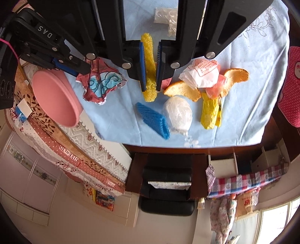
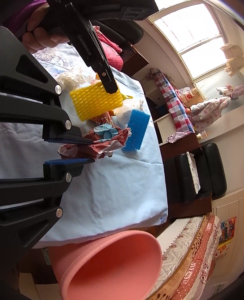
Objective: Collect trash
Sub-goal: 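Carry the yellow net and wrapper over the pink bucket with both tools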
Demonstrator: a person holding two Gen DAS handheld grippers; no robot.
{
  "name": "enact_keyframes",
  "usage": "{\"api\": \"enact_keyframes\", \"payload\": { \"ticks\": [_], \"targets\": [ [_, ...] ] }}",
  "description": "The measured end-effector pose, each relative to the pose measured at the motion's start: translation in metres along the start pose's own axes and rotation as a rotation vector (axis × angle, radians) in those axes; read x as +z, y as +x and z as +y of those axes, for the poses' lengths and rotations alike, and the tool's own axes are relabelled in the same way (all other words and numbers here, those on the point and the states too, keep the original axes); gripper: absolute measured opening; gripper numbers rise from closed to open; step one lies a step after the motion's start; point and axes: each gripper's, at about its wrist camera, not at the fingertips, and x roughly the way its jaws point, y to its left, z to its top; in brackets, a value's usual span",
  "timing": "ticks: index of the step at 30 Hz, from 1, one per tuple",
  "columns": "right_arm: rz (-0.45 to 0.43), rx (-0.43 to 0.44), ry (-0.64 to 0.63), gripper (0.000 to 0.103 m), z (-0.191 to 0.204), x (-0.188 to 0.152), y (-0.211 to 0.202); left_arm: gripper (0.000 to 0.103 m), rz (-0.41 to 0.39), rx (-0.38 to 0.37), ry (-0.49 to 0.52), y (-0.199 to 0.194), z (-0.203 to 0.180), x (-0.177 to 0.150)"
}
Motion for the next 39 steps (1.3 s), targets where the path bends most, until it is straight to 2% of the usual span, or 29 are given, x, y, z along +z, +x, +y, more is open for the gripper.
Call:
{"api": "enact_keyframes", "payload": {
  "ticks": [7,16,39],
  "targets": [
    [-0.047,-0.014,0.022,0.014,-0.006,0.002,-0.021,0.009,-0.064,0.016,0.019,-0.026,-0.022,0.007],
    [-0.112,-0.053,0.036,0.014,-0.018,0.007,-0.049,0.009,-0.084,0.016,0.009,-0.042,-0.044,0.012],
    [-0.222,-0.118,0.125,0.014,-0.07,0.012,-0.091,0.009,-0.136,0.028,0.076,-0.049,-0.097,0.027]
  ]
}}
